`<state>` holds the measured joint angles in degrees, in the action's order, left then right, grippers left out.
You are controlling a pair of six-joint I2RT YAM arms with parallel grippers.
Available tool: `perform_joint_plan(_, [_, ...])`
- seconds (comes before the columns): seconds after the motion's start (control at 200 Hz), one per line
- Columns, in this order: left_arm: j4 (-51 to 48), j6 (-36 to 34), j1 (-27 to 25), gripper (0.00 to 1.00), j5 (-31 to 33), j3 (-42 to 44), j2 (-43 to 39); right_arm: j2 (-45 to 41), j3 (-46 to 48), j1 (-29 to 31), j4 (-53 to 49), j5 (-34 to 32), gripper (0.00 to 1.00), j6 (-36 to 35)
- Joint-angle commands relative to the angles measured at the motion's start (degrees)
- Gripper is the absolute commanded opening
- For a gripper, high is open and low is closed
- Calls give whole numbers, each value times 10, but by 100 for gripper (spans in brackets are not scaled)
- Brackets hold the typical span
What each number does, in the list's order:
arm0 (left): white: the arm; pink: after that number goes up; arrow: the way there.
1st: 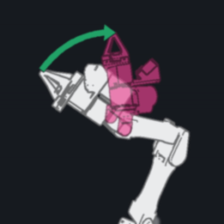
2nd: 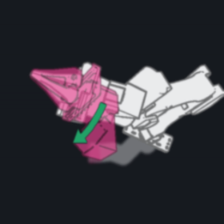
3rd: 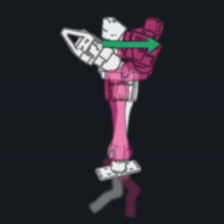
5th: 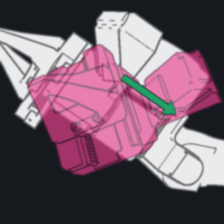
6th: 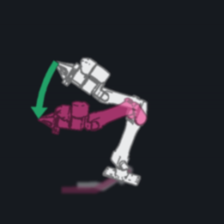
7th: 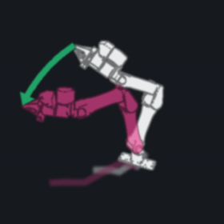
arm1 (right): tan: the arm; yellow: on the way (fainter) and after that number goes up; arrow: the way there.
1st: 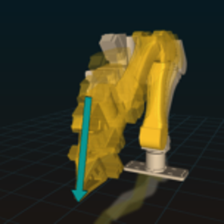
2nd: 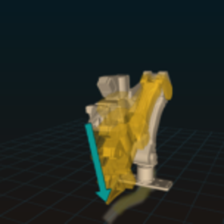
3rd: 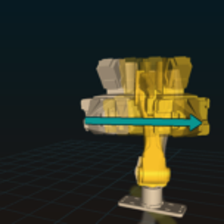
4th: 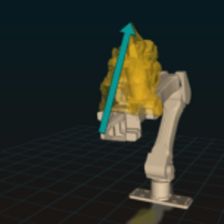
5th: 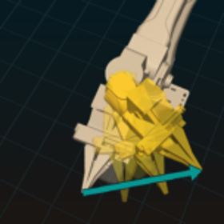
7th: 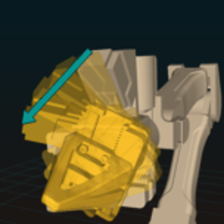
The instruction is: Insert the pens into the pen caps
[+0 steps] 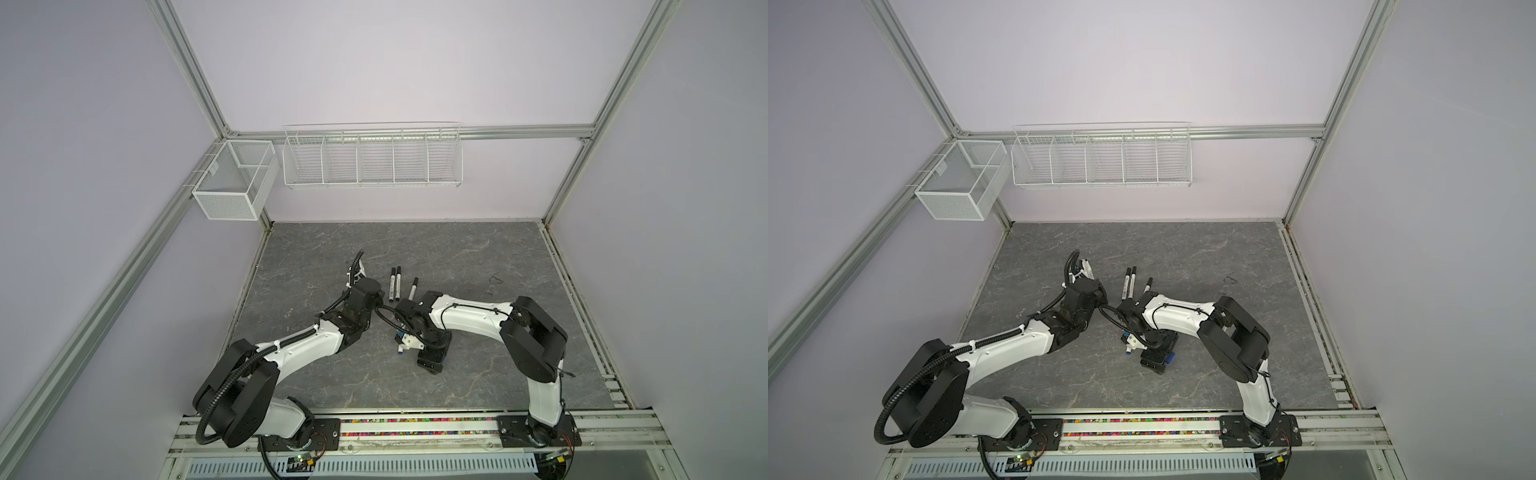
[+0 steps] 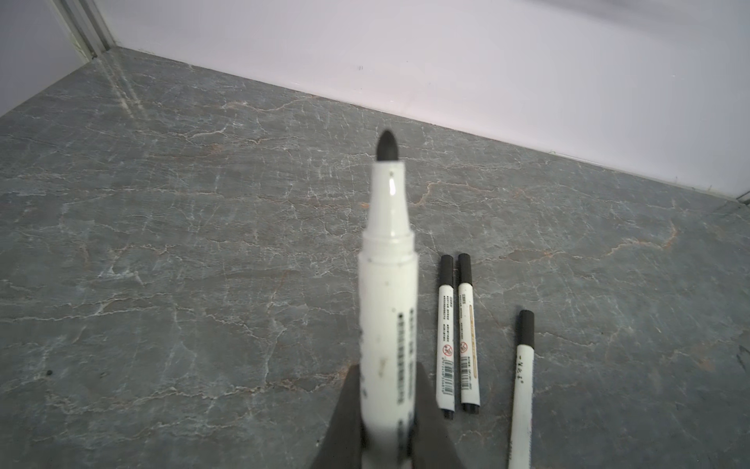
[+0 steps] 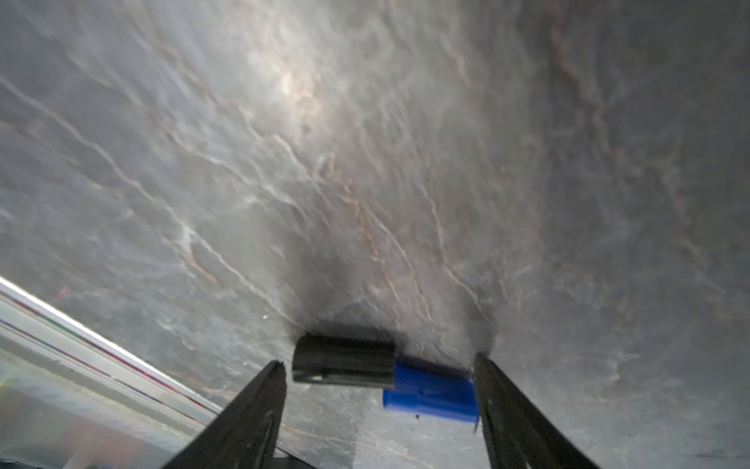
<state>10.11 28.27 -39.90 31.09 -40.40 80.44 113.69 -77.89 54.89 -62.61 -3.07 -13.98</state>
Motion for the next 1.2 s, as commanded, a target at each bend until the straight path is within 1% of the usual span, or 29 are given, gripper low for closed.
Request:
perform_joint_plan(0.0, [-21,14,2,0,19,-22,-10,25,-24,6,-37,-27,76,-2])
perform_joint_plan(0.09, [-21,15,2,0,23,-28,-7,43,-40,7,-48,-41,74,0])
perform_joint_plan(0.165, [-21,14,2,0,22,-30,-5,50,-46,7,-47,-52,70,2])
perform_joint_plan(0.265, [-21,12,3,0,15,-33,-3,52,-49,7,-38,-62,59,3])
perform_joint_plan(0.32, [-24,12,2,0,13,-35,1,51,-49,6,-30,-66,50,1])
perform_joint_plan(0.385, [-25,12,3,0,10,-38,4,51,-52,5,-19,-69,44,-2])
perform_joint_plan(0.535, [-26,6,3,0,5,-43,8,53,-60,-6,18,-73,37,-2])
perform_joint_plan(0.595, [-26,6,3,0,2,-43,10,55,-62,-16,40,-73,36,2])
perform_joint_plan(0.725, [-26,12,3,0,-12,-46,15,61,-68,-46,74,-100,36,12])
perform_joint_plan(0.765, [-25,14,2,0,-14,-45,18,56,-67,-58,102,-100,37,14])
perform_joint_plan(0.95, [-19,15,2,0,-13,-49,27,13,-47,-101,168,-64,42,16])
perform_joint_plan(1.195, [-16,19,3,0,-20,-61,45,-14,-26,-120,200,-7,51,39])
